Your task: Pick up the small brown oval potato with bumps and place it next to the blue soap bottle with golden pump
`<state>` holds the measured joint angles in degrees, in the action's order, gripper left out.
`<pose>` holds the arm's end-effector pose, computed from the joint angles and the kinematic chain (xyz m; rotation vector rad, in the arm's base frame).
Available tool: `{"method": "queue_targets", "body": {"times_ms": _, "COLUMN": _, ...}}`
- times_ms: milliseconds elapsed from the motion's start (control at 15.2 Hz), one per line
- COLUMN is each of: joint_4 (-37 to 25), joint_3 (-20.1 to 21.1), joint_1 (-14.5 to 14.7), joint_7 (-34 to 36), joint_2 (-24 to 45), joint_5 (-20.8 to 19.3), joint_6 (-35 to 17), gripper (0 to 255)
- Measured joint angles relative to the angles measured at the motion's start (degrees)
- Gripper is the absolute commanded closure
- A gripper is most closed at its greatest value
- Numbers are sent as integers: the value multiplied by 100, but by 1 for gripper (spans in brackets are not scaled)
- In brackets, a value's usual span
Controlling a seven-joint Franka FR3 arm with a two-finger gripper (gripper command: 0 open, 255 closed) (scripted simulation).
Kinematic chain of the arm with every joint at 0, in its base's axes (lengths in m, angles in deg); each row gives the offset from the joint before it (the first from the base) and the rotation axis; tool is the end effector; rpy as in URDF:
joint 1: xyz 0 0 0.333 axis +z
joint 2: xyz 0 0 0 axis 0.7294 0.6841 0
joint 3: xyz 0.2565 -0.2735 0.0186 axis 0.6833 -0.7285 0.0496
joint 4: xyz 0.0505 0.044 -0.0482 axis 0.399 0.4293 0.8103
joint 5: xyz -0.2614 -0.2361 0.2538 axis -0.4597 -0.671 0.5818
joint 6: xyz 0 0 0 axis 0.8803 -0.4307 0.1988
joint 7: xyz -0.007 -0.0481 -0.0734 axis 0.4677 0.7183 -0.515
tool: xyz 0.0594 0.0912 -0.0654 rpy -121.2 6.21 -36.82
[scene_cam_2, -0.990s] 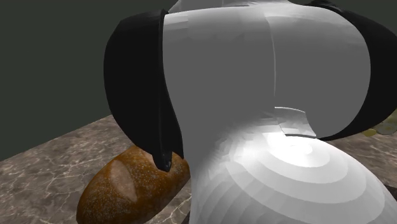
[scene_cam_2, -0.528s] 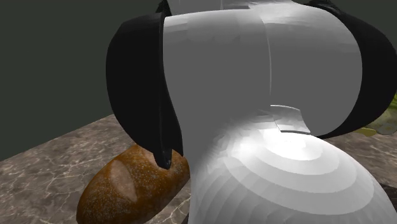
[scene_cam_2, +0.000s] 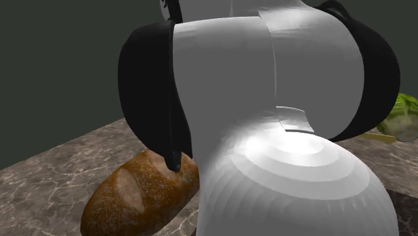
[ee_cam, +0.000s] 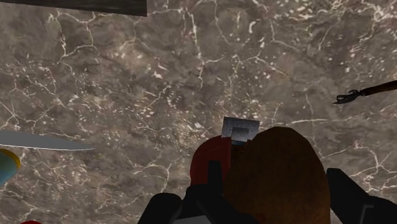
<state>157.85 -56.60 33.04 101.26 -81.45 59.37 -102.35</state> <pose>0.6188 -0.2015 0.7128 2.6941 -1.1928 0.3574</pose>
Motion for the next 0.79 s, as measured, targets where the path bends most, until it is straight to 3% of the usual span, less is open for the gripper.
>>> {"method": "queue_targets", "body": {"times_ms": 792, "joint_4": -1757, "joint_3": -2, "joint_1": 10, "joint_7": -215, "joint_2": 586, "joint_5": 29, "joint_6": 1151, "gripper": 255}}
